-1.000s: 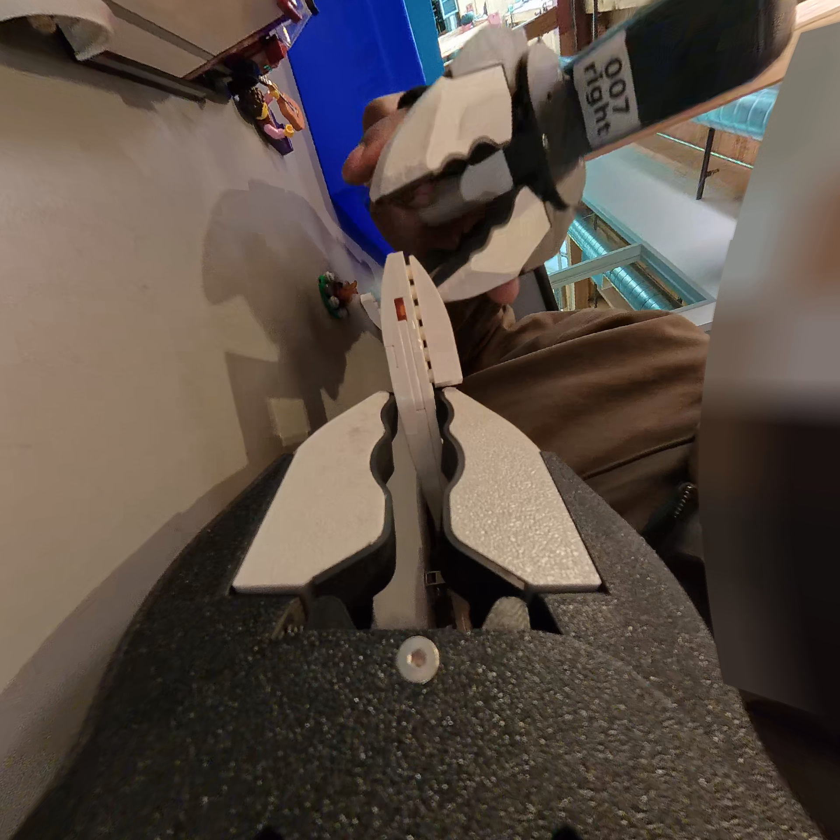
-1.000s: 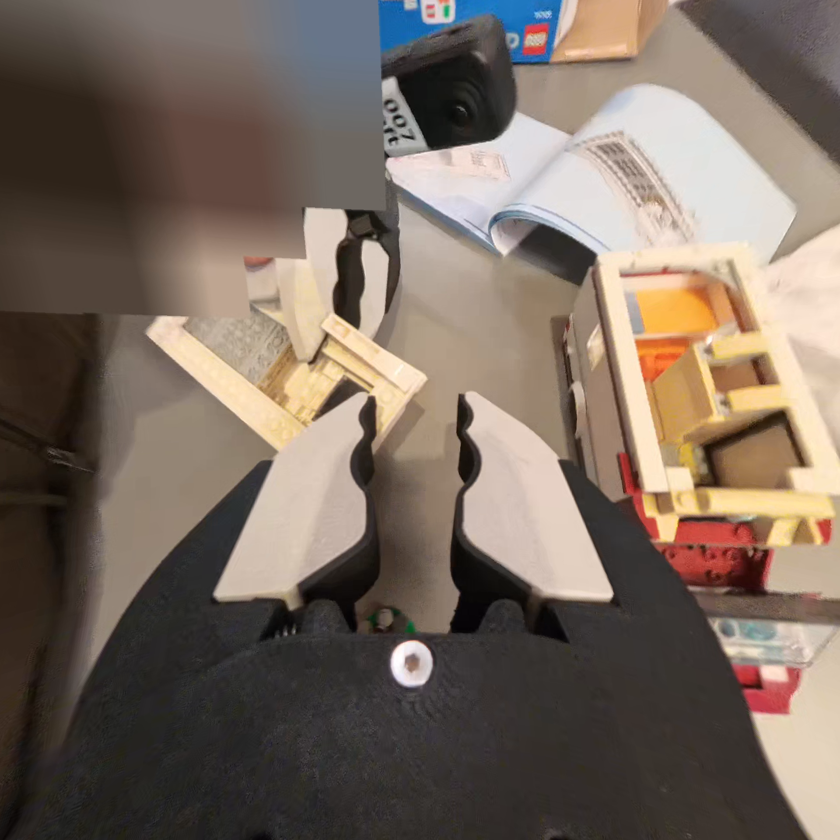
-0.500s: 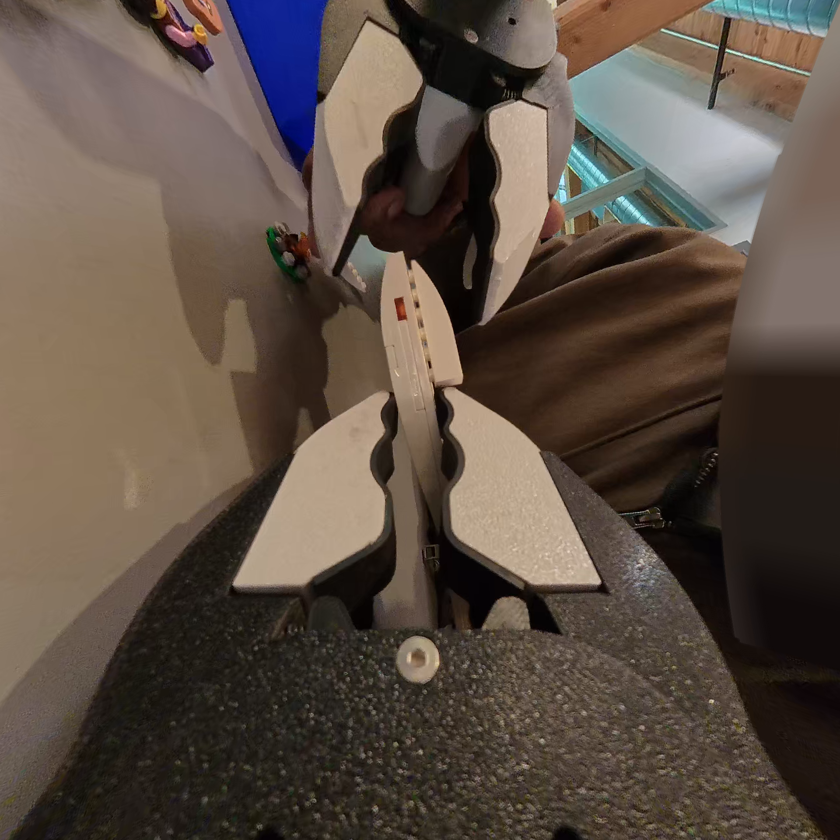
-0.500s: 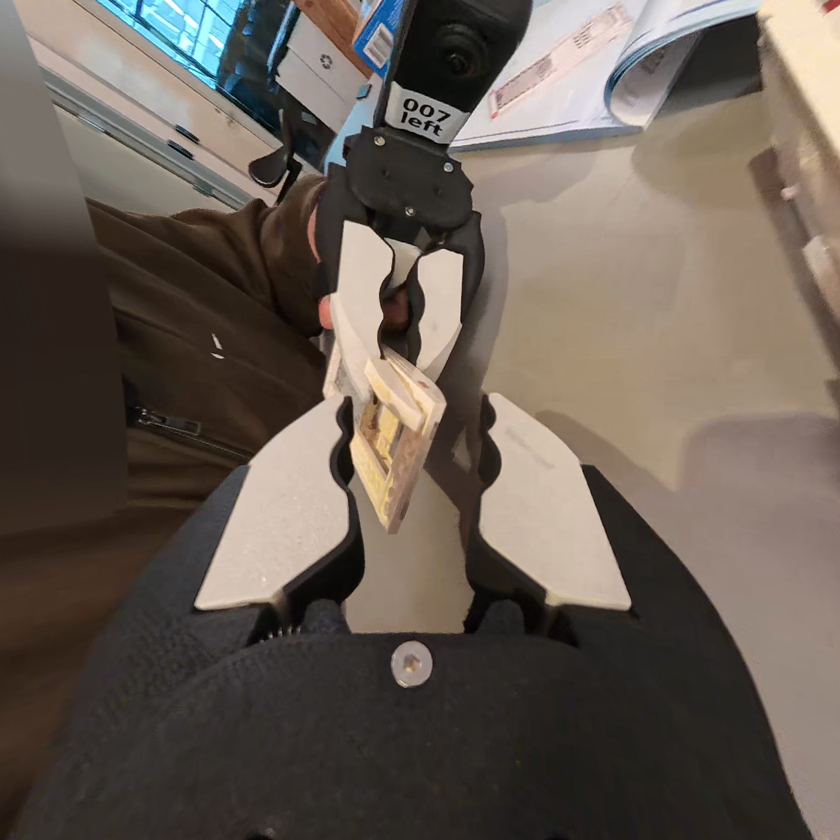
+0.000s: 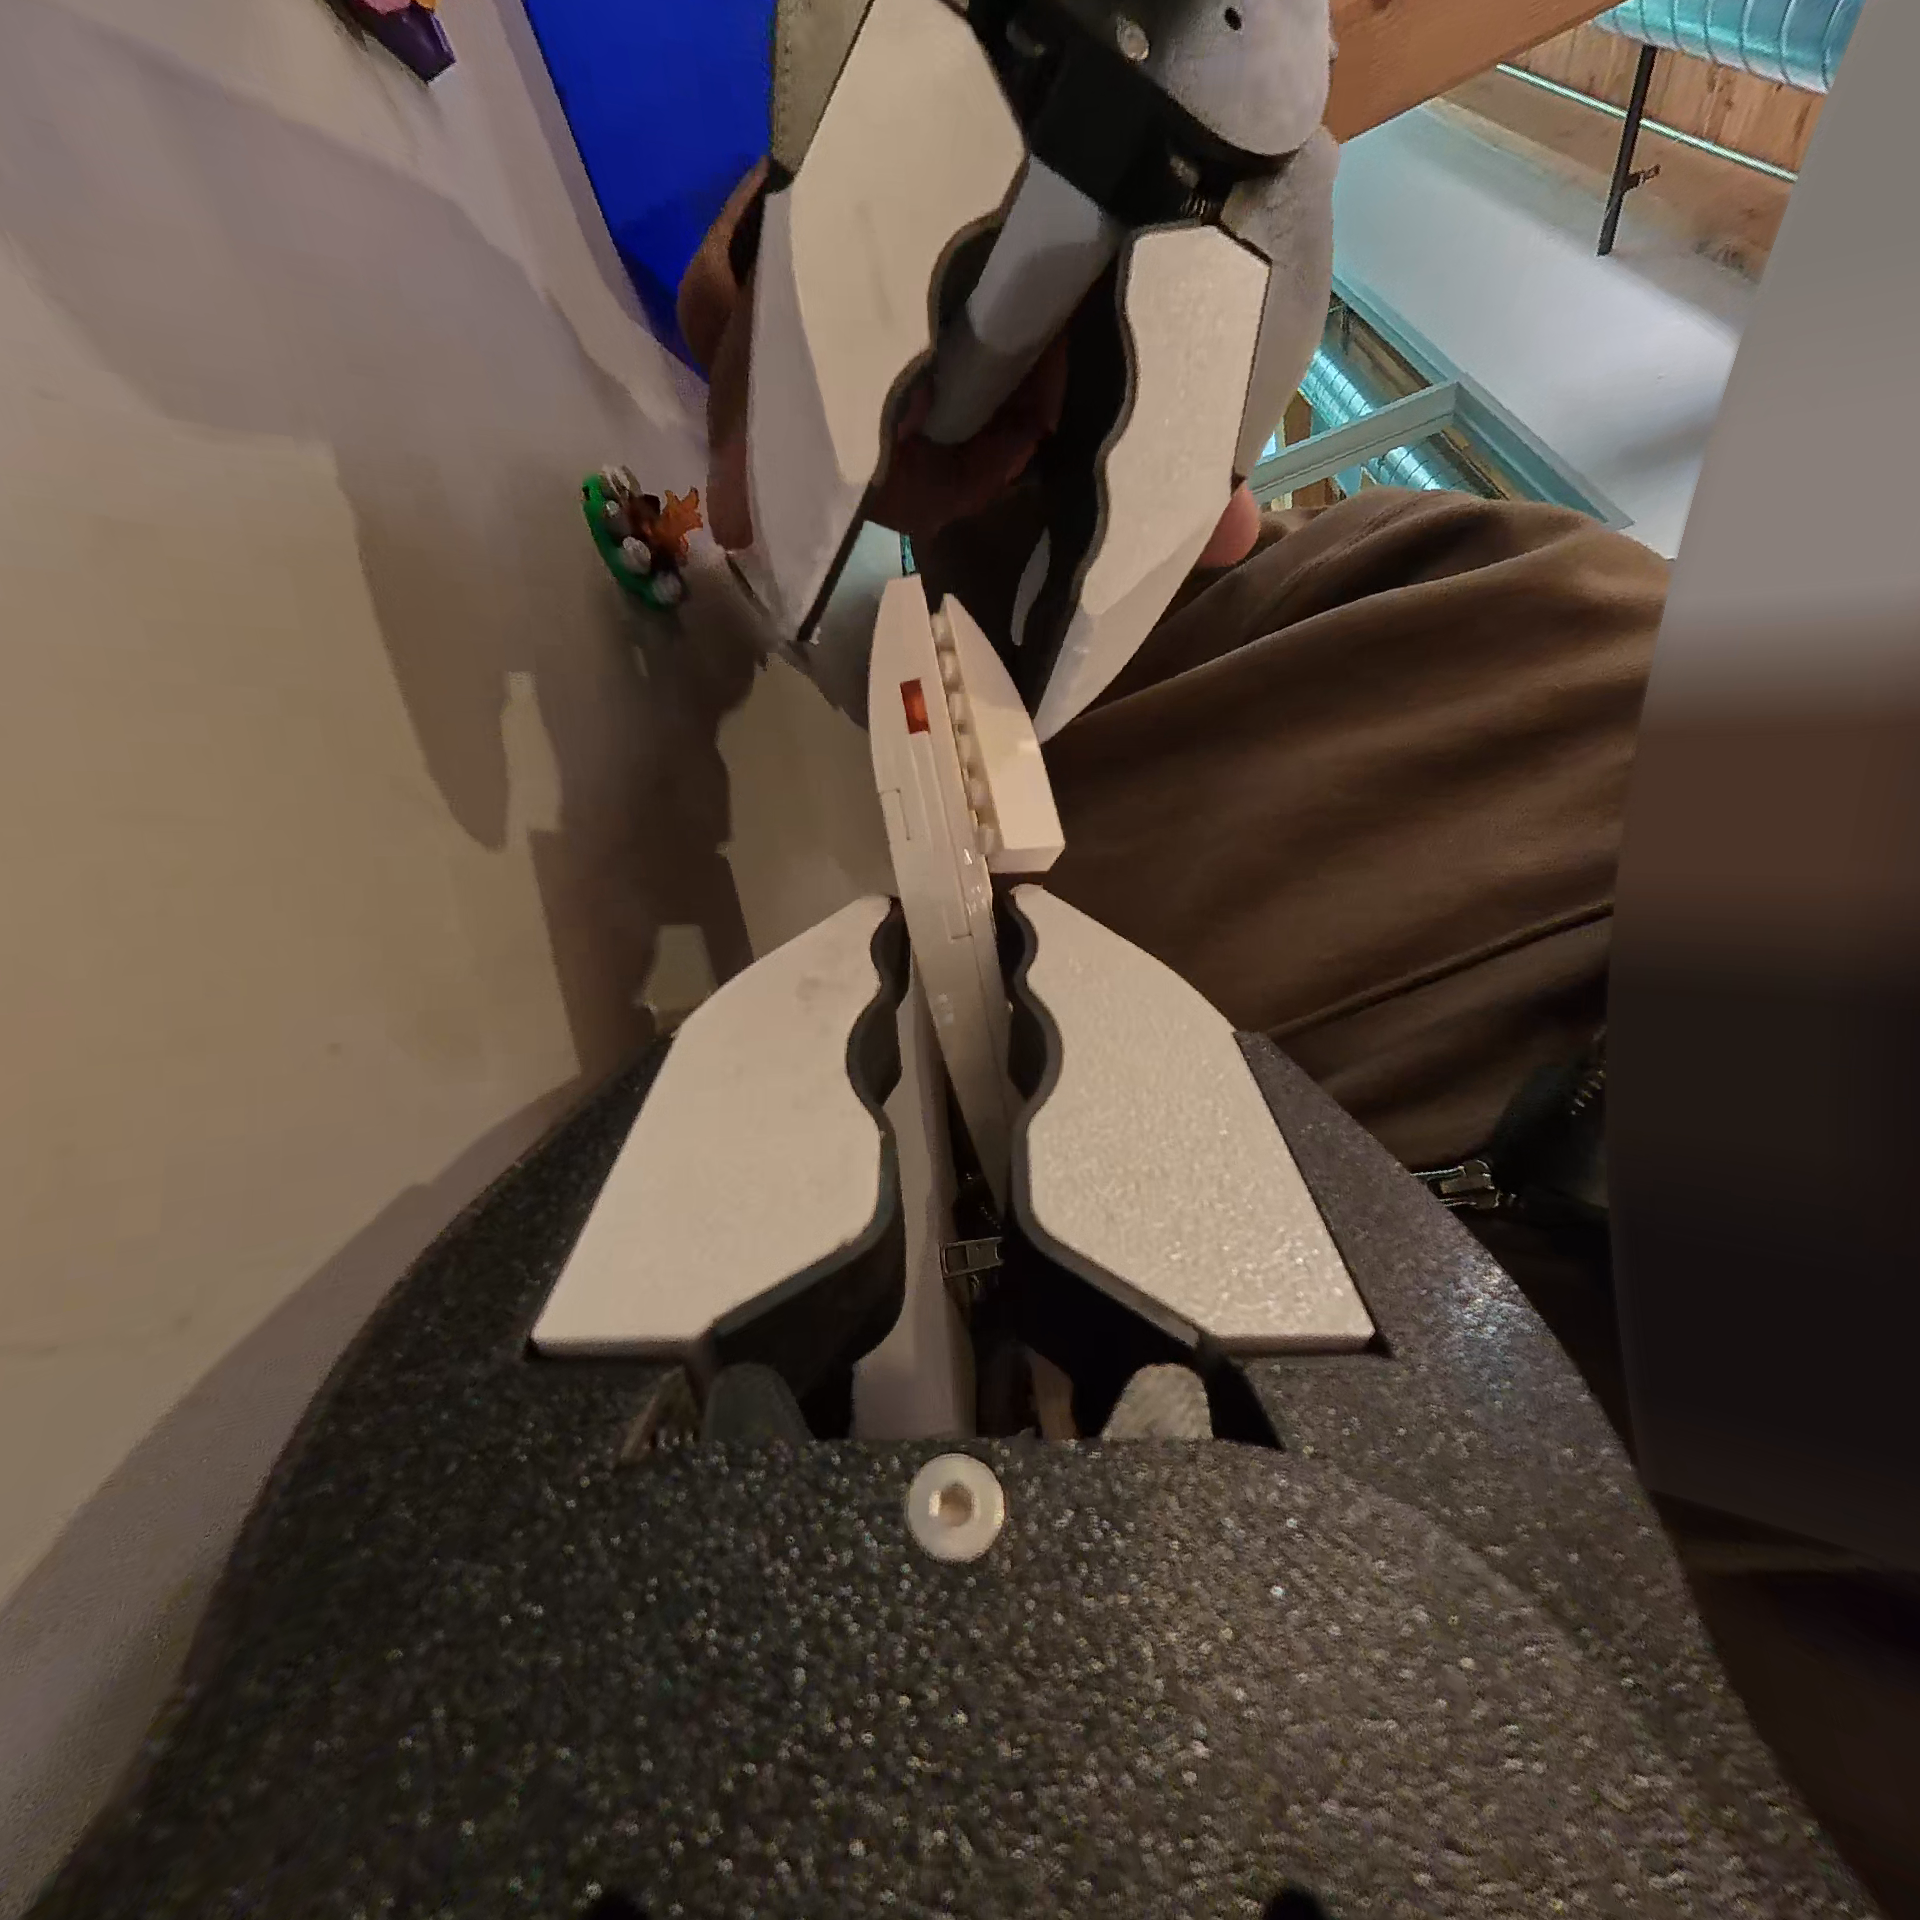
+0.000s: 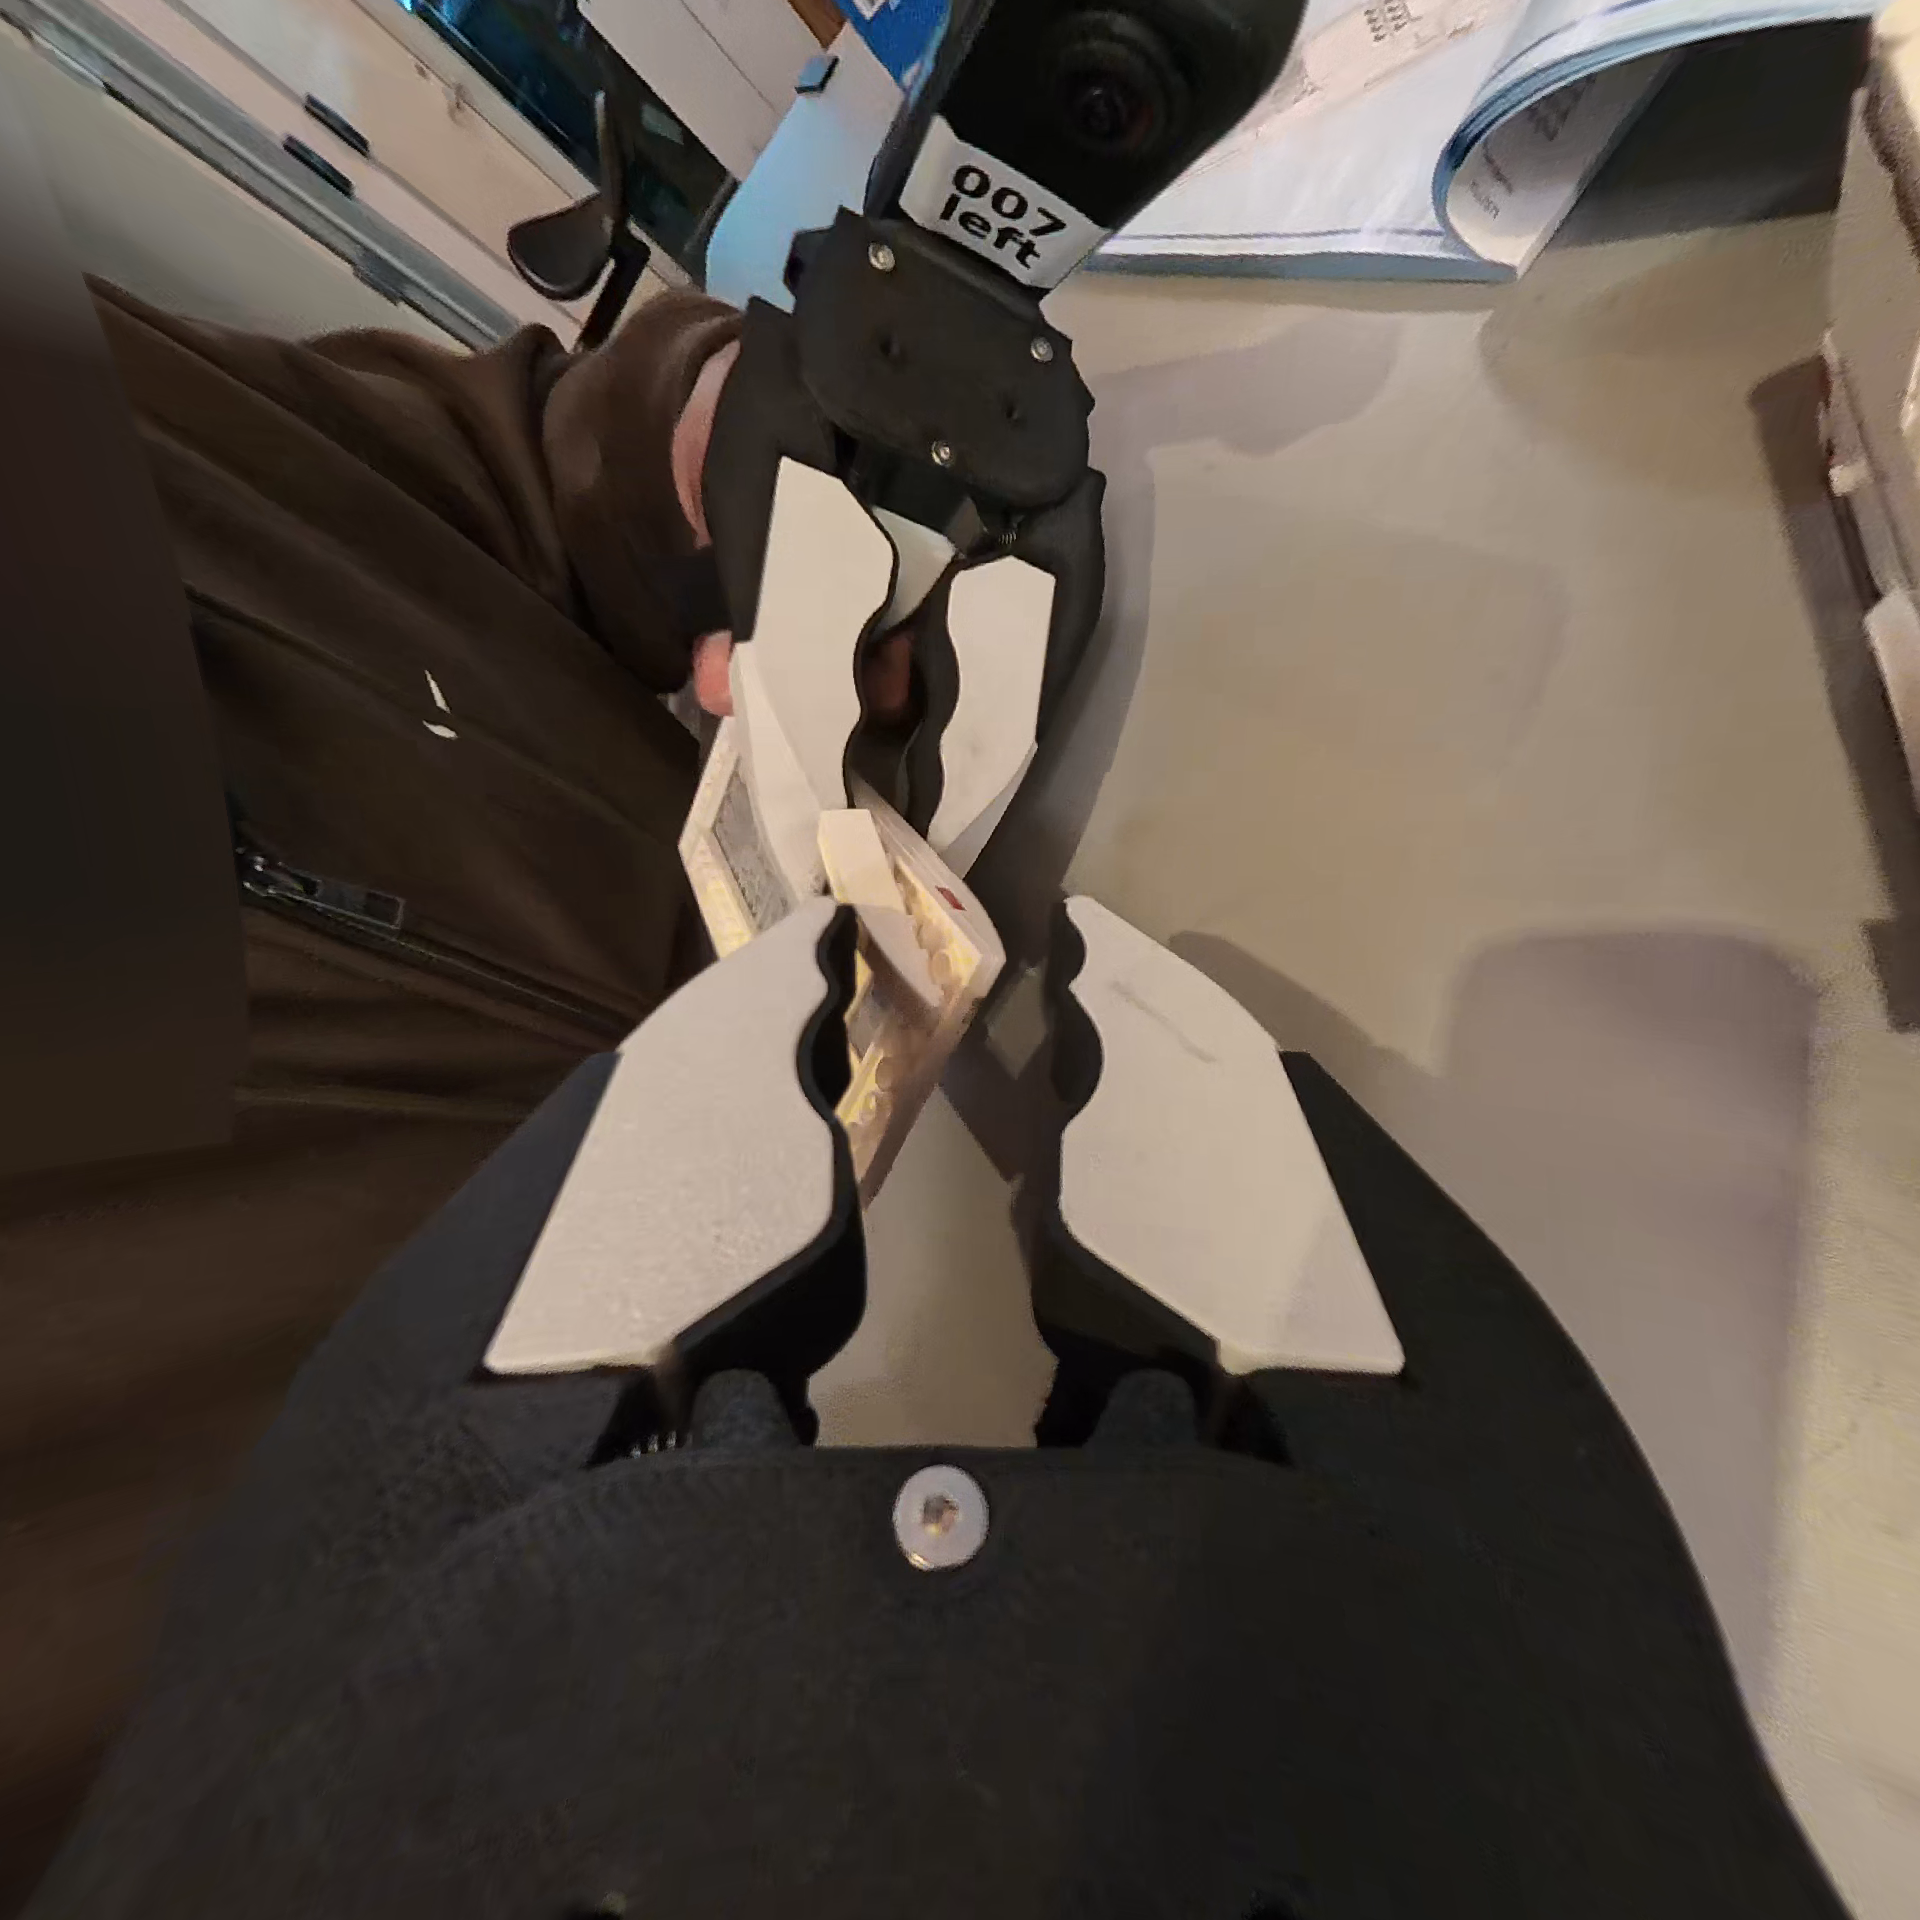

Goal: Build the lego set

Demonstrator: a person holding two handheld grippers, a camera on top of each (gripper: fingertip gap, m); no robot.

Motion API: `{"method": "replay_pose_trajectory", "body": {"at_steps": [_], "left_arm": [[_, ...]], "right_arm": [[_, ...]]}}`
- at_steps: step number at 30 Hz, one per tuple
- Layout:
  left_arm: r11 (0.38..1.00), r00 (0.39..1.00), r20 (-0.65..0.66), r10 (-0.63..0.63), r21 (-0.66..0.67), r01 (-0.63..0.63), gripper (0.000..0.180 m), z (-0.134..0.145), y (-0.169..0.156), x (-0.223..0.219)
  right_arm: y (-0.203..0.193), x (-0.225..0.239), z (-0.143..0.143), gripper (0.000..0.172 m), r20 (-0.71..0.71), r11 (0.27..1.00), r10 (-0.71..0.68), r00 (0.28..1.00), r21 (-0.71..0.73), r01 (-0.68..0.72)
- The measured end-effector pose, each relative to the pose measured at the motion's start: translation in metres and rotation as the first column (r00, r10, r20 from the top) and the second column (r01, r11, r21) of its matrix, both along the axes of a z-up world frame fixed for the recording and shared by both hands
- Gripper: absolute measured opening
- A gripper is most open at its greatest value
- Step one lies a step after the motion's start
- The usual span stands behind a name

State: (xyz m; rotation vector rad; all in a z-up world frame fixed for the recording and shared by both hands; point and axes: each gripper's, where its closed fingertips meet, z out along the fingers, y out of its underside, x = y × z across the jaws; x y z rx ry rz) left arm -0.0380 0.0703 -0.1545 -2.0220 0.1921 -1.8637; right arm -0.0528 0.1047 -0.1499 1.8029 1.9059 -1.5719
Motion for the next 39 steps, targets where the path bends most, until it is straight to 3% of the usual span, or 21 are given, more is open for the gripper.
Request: {"method": "replay_pose_trajectory", "body": {"at_steps": [25, 39], "left_arm": [[0.995, 0.988, -0.126, -0.085, 0.048, 0.092, 0.017, -0.011, -0.015, 0.014], [0.993, 0.986, -0.157, -0.057, 0.089, 0.071, 0.017, -0.009, -0.012, 0.013]], "right_arm": [[-0.019, 0.019, -0.006, 0.023, 0.186, 0.965, 0.258, 0.948, -0.010, -0.261], [-0.017, 0.022, -0.006, 0.026, 0.177, 0.977, 0.215, 0.960, -0.035, -0.213]]}}
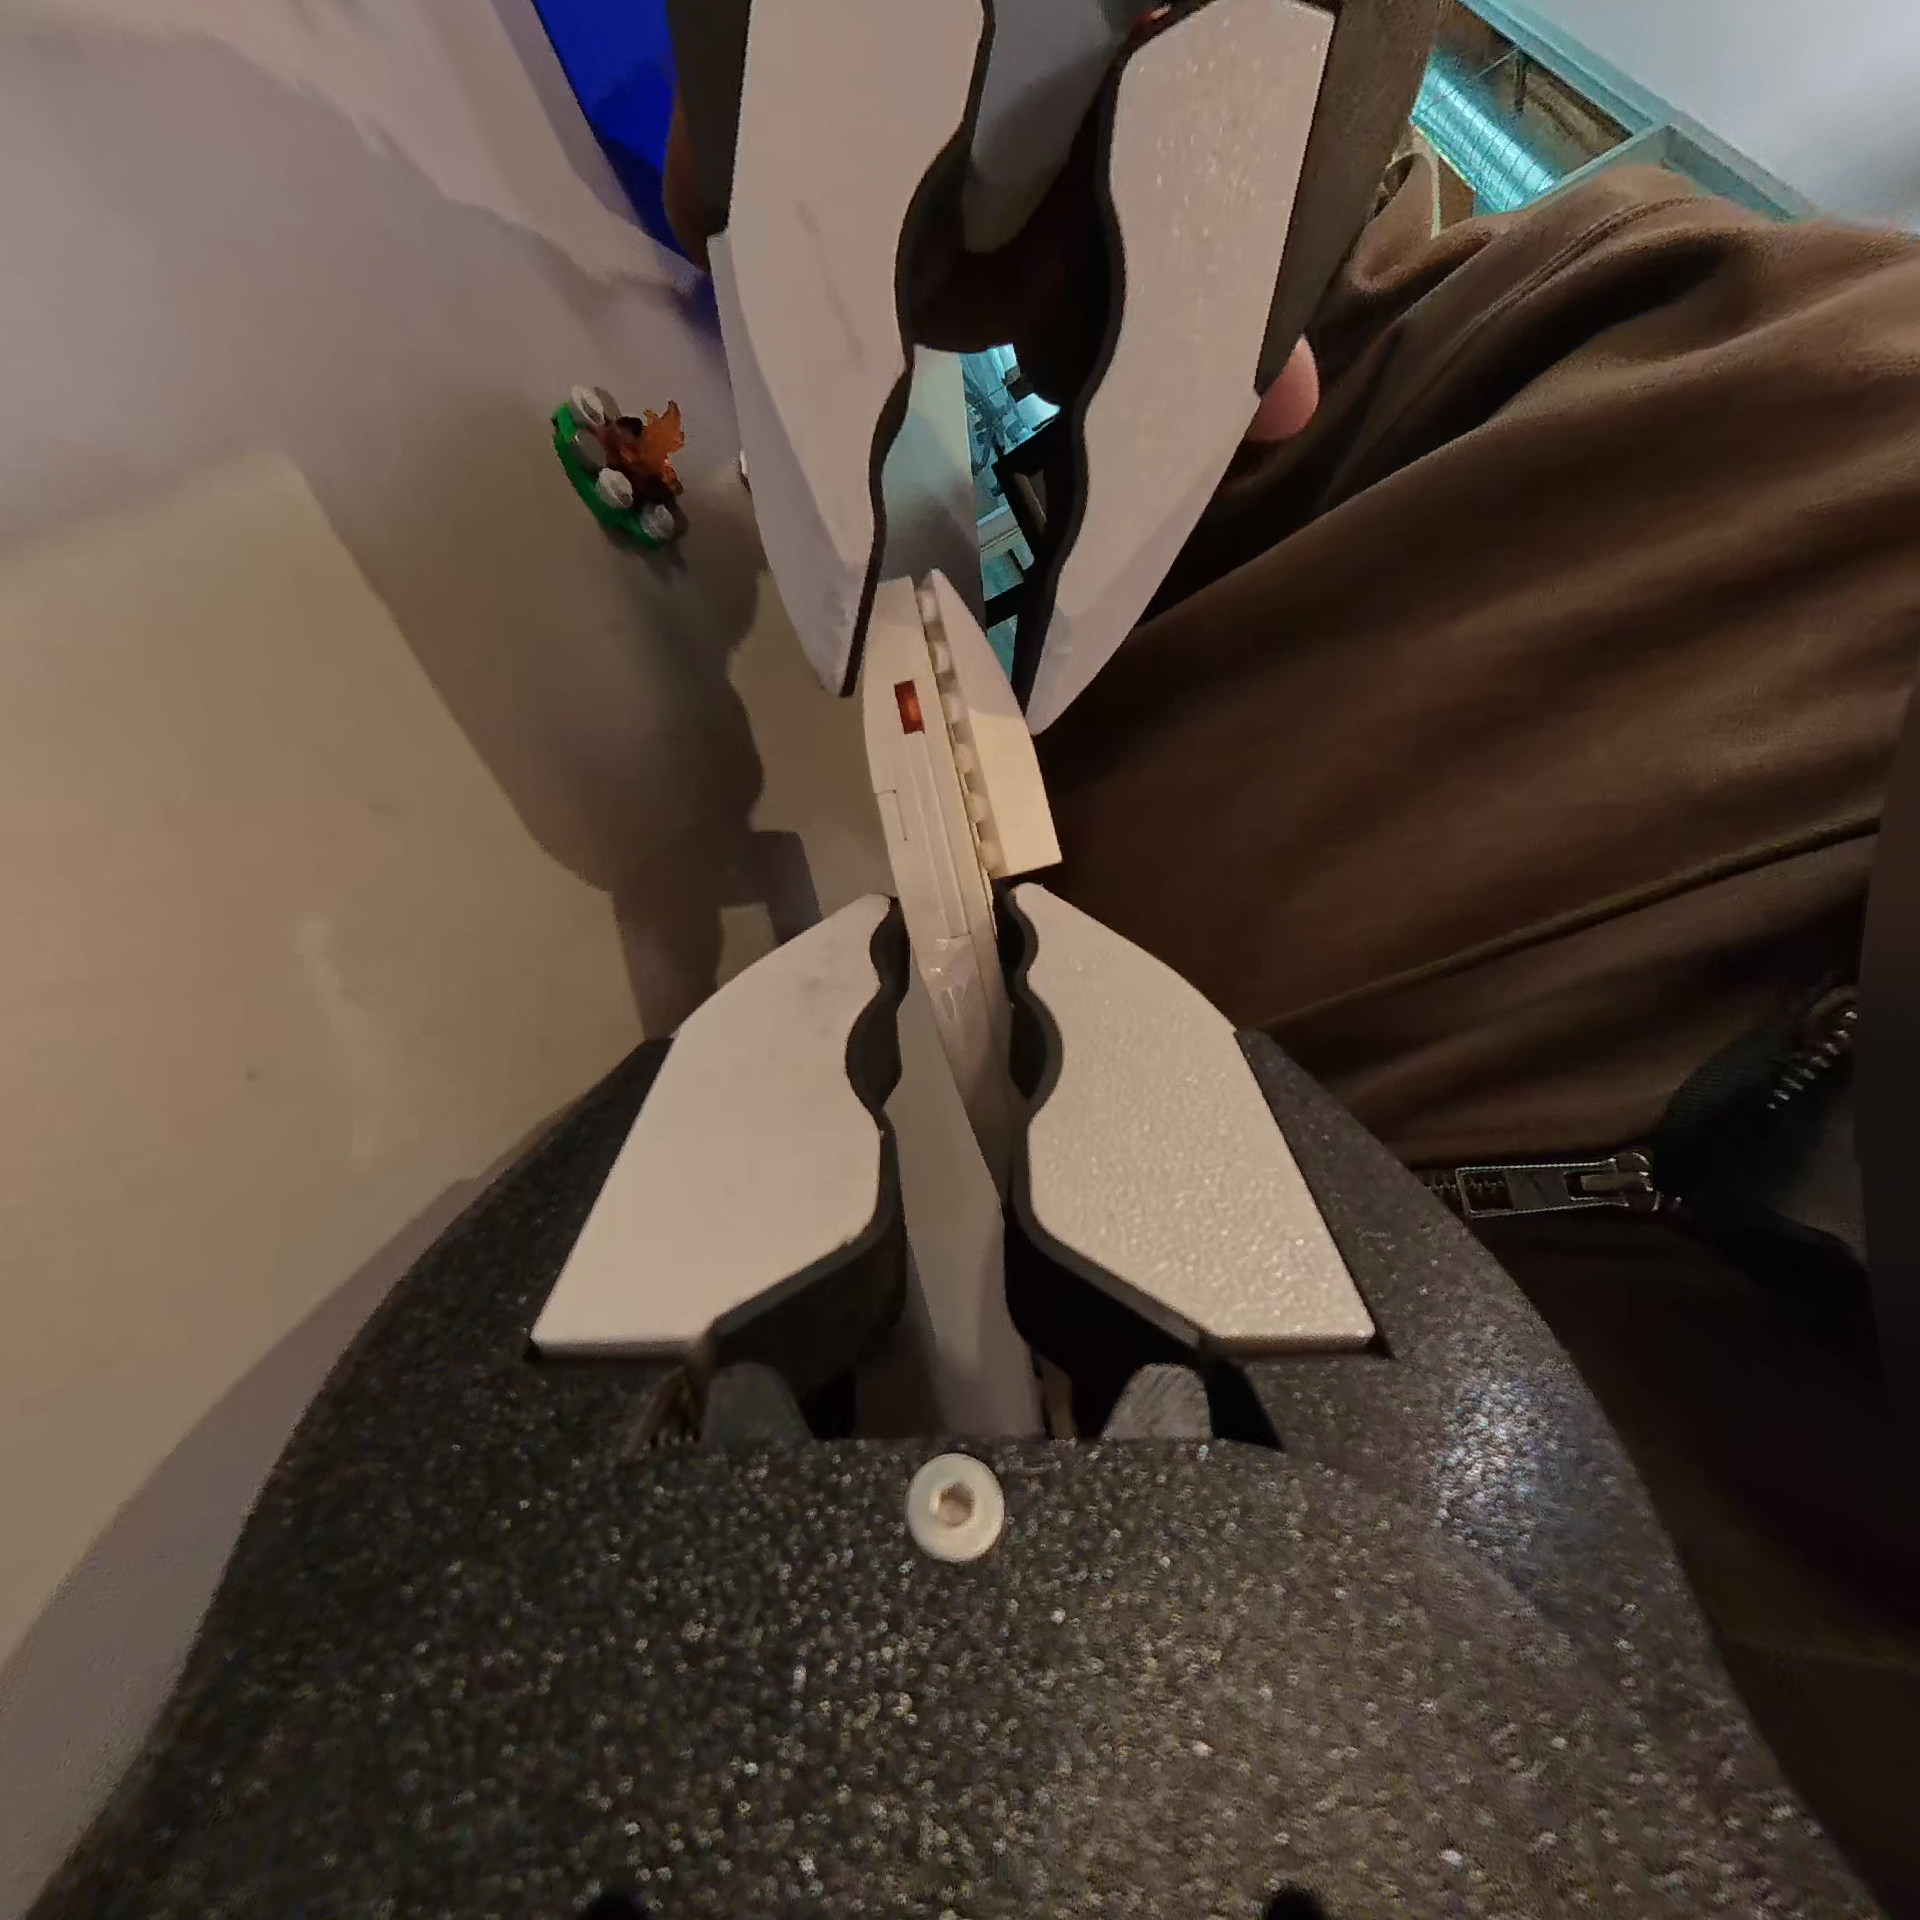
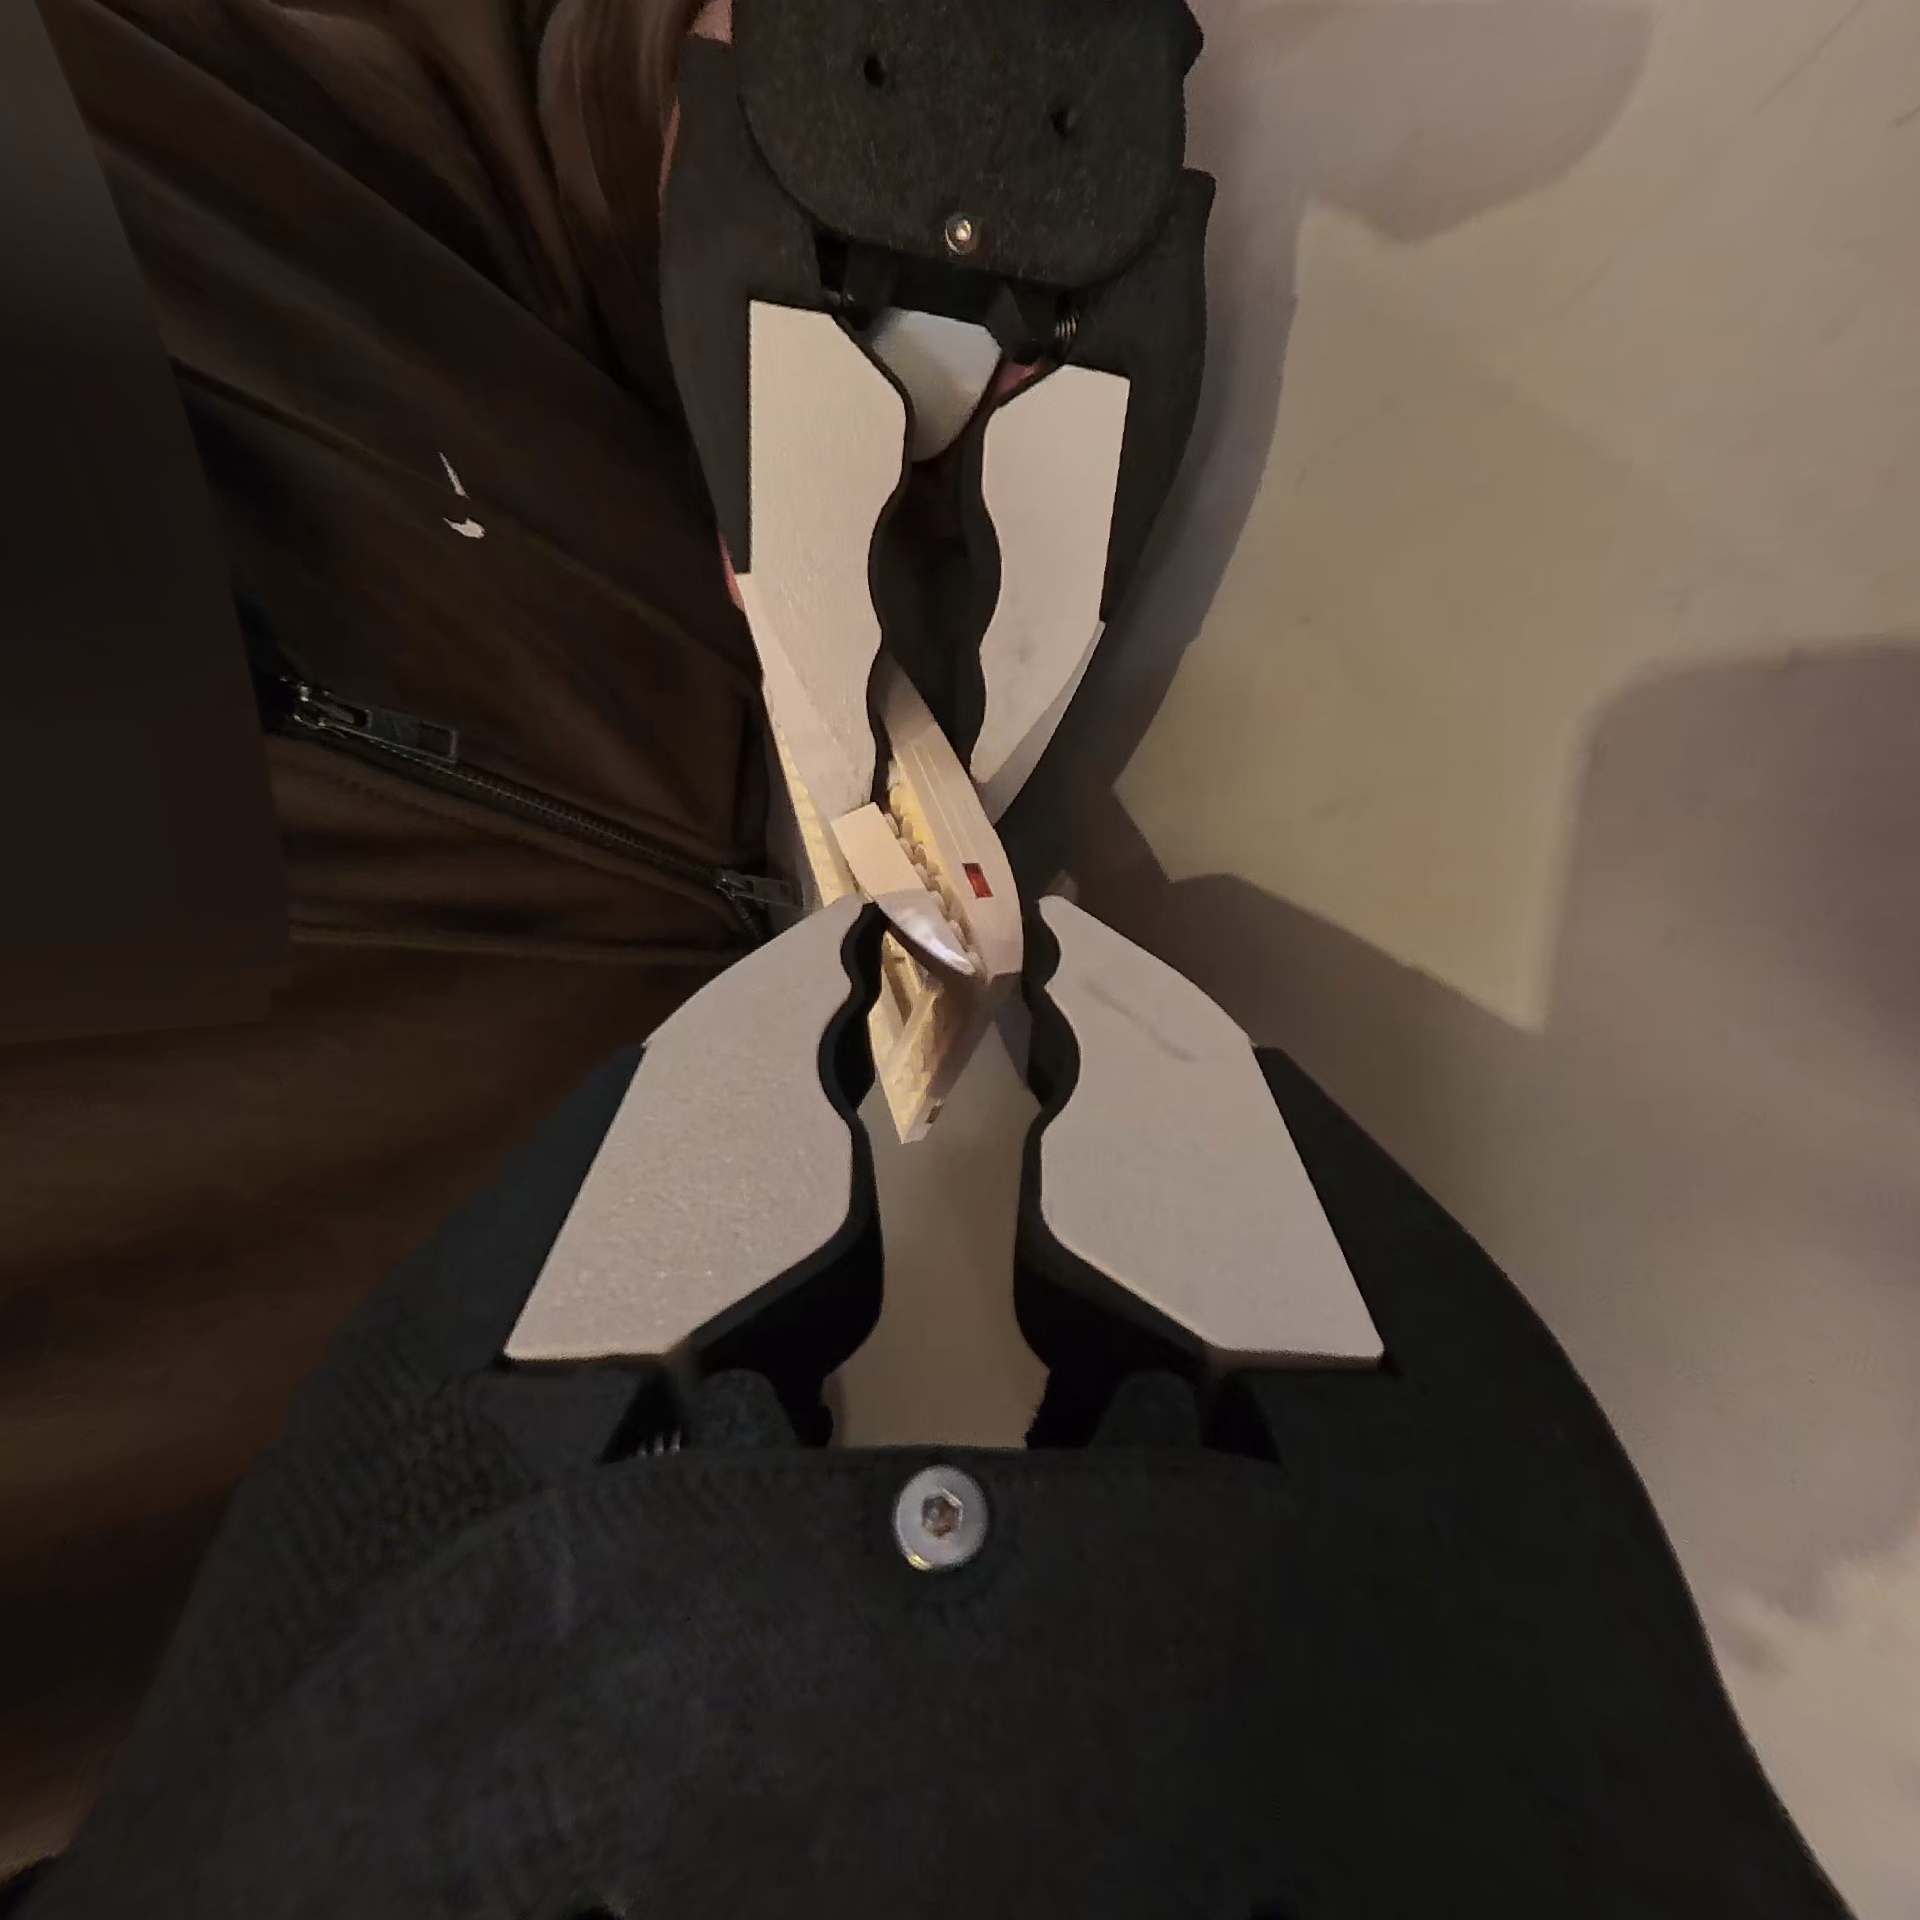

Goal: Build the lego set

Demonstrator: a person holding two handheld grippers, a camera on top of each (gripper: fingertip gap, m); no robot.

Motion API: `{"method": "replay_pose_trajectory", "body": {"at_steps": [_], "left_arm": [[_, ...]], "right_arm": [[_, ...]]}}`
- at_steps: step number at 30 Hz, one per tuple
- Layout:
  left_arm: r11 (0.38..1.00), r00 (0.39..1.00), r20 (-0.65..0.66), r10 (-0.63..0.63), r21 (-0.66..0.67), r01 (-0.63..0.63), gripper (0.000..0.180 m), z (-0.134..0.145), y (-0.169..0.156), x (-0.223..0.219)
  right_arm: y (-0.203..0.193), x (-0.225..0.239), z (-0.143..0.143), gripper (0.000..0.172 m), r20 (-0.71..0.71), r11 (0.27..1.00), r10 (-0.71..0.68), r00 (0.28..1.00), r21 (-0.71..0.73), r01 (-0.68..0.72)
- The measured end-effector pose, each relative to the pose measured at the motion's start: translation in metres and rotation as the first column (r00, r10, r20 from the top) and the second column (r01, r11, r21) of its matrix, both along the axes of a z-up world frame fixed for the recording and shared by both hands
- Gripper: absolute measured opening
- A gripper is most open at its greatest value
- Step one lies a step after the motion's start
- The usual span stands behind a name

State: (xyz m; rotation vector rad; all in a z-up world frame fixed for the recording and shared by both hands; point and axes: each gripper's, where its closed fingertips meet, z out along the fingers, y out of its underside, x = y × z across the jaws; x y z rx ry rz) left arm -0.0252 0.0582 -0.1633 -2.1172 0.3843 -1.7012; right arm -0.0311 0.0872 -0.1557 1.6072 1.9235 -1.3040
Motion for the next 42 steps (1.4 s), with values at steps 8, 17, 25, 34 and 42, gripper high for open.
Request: {"method": "replay_pose_trajectory", "body": {"at_steps": [8, 17, 25, 34, 42], "left_arm": [[1.000, 1.000, -0.004, 0.006, 0.012, -0.006, 0.017, 0.002, 0.000, 0.001], [0.999, 0.999, 0.016, 0.027, 0.026, -0.028, 0.017, 0.006, 0.003, 0.001], [0.999, 0.998, 0.062, 0.021, 0.024, -0.023, 0.018, 0.008, 0.002, 0.004], [0.998, 1.000, 0.008, 0.003, 0.068, -0.003, 0.018, 0.008, -0.003, 0.010], [0.994, 0.998, -0.067, -0.005, 0.108, 0.012, 0.017, 0.004, -0.006, 0.011]], "right_arm": [[-0.001, -0.001, 0.003, 0.025, 0.008, 0.997, -0.074, 0.997, -0.033, 0.074], [0.002, -0.002, 0.007, 0.024, 0.010, 0.979, -0.176, 0.984, -0.101, 0.176], [0.002, -0.001, 0.008, 0.024, 0.027, 0.957, -0.238, 0.971, -0.162, 0.239], [-0.003, 0.005, 0.010, 0.023, 0.031, 0.957, -0.236, 0.971, -0.164, 0.238], [-0.006, 0.008, 0.010, 0.023, 0.060, 0.957, -0.239, 0.969, -0.157, 0.245]]}}
